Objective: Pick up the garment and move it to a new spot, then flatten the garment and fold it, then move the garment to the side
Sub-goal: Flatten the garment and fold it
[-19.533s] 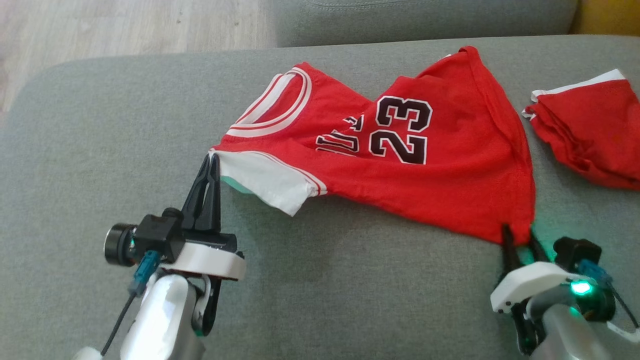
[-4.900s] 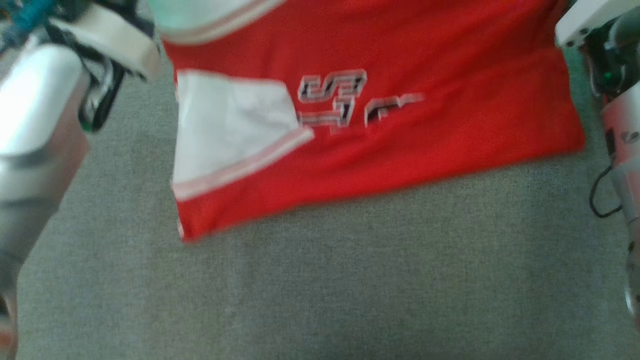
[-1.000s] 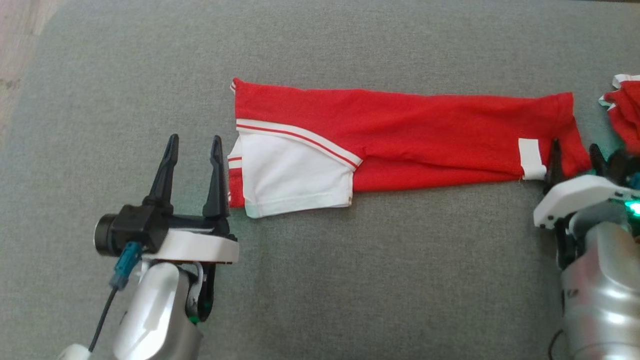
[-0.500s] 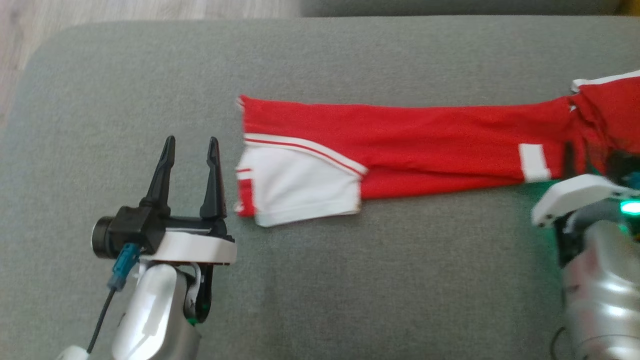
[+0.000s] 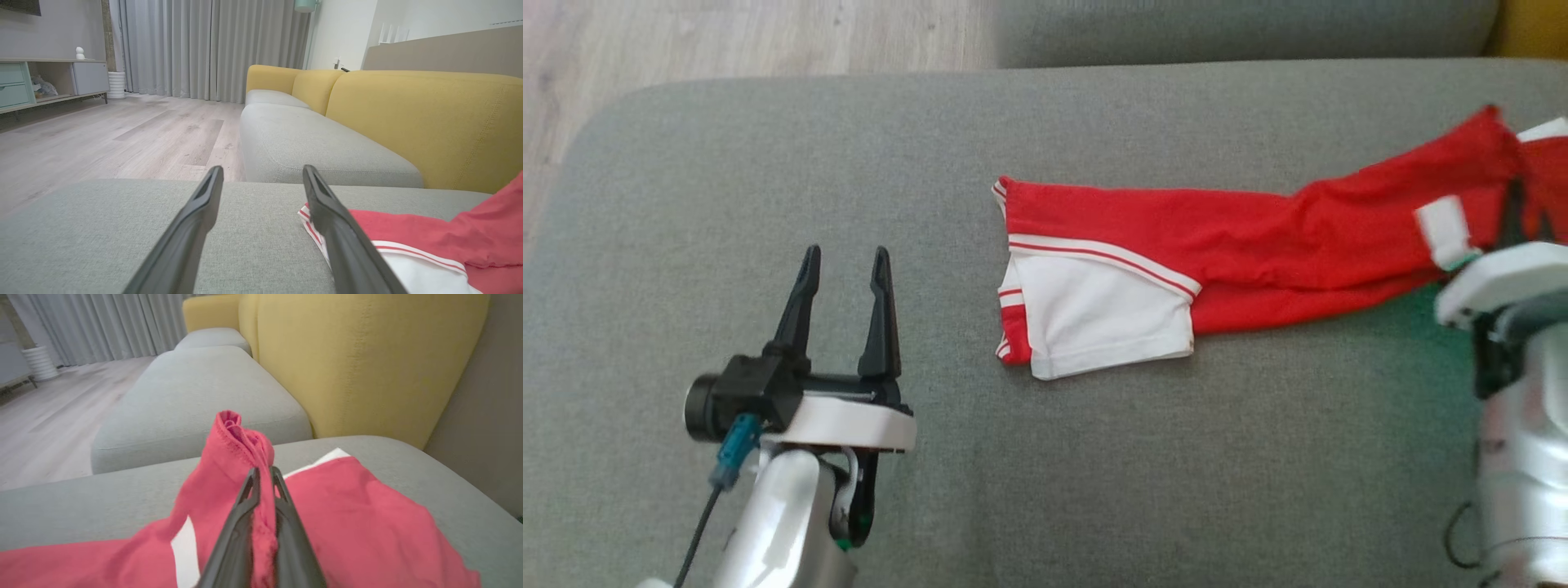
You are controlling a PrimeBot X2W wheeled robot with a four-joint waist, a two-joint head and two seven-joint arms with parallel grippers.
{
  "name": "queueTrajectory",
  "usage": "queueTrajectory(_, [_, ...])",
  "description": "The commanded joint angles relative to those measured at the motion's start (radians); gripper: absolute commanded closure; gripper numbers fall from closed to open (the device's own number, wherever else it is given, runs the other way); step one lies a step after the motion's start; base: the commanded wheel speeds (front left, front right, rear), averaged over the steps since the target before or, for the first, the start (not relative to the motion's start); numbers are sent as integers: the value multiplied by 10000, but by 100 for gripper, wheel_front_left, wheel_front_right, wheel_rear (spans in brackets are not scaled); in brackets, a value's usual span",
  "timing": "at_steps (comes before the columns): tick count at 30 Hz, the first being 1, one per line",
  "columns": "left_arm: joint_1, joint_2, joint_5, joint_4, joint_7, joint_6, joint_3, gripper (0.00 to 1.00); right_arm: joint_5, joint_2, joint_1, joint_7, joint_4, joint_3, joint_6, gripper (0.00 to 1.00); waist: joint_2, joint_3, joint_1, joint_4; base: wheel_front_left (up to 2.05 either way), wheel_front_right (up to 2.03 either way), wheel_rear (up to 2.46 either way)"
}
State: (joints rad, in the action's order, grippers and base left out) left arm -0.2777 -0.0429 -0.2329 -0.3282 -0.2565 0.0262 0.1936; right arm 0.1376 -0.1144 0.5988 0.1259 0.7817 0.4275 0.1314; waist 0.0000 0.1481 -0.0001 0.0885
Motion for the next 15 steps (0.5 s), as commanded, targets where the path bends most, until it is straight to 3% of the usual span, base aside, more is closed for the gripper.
queueTrajectory(1, [-118, -75, -58, 240, -53, -57, -230, 0, -252, 272, 161, -97, -582, -699, -7, 100, 0, -162, 1, 47, 0, 0, 0])
queueTrajectory(6, [-18, -74, -50, 135, -53, -24, -210, 0, -1050, 601, -58, -256, -909, -1921, -7, 100, 0, -434, 1, 146, 0, 0, 0])
queueTrajectory(11, [48, -74, 36, 64, -53, 17, -204, 0, -3707, 636, -335, -262, -976, -4513, -7, 100, 0, -708, 1, 375, 0, 0, 0])
queueTrajectory(15, [97, -74, 124, 36, -53, 39, -185, 0, -5080, 639, -394, -98, -951, -5949, -7, 100, 0, -844, 1, 601, 0, 0, 0])
